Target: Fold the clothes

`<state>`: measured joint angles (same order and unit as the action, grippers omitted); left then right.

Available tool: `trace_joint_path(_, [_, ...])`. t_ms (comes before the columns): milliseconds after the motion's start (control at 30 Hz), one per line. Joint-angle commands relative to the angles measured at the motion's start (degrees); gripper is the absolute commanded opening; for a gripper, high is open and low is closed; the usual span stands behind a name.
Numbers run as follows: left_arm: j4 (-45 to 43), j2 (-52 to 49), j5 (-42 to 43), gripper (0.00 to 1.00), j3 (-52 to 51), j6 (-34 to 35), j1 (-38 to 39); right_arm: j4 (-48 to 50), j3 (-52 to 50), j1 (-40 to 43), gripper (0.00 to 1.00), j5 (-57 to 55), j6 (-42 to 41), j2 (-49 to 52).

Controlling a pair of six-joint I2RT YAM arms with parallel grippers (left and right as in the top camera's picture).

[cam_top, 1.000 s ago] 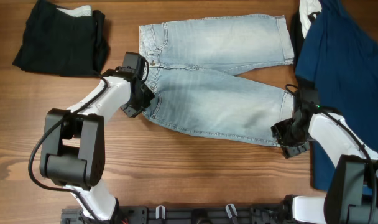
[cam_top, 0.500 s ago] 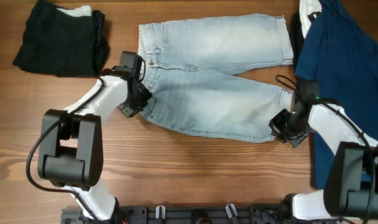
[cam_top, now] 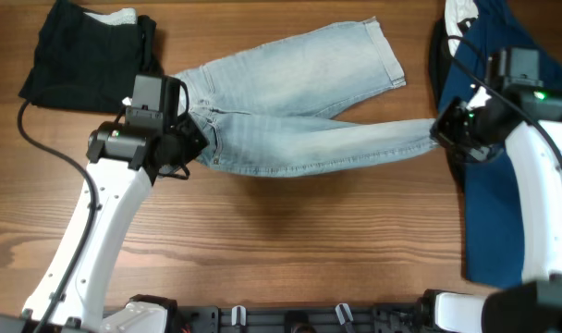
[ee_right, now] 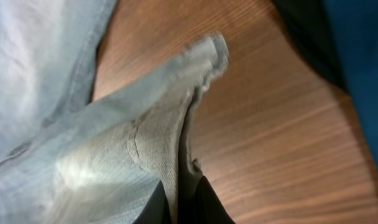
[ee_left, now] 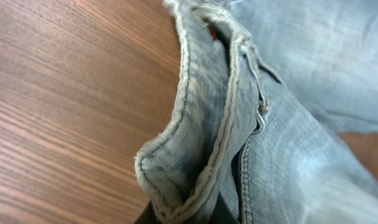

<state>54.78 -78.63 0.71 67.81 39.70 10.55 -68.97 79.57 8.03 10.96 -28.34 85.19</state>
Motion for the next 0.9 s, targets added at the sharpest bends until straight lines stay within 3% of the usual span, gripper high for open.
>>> trace_joint_path(0, [3.91, 4.66, -2.27, 0.04, 1.20, -1.49, 1.53, -3.58, 1.86, 1.84, 0.04, -1.09, 3.06, -8.44])
trace_joint_path(167, [11.96, 7.32, -2.25, 0.04, 1.20, 4.70, 3.74, -10.62, 3.61, 2.03, 0.04, -7.02, 4.09, -16.41])
trace_joint_path(400, [16.31, 7.50, -2.40, 0.04, 1.20, 11.28, 5.90, -14.21, 13.03, 2.03, 0.04, -8.24, 4.15, -13.42])
trace_joint_path(700, [14.47, 2.80, -9.79, 0.04, 1.05, 15.28, 5.90, -3.28, 13.00, 1.77, 0.04, -2.99, 8.09, 9.38])
trace_joint_path(867, [6.64, -6.95, -10.62, 0.04, 1.03, 15.26, 5.90, 7.10, 13.00, 0.42, 0.04, 0.74, 10.84, 19.69])
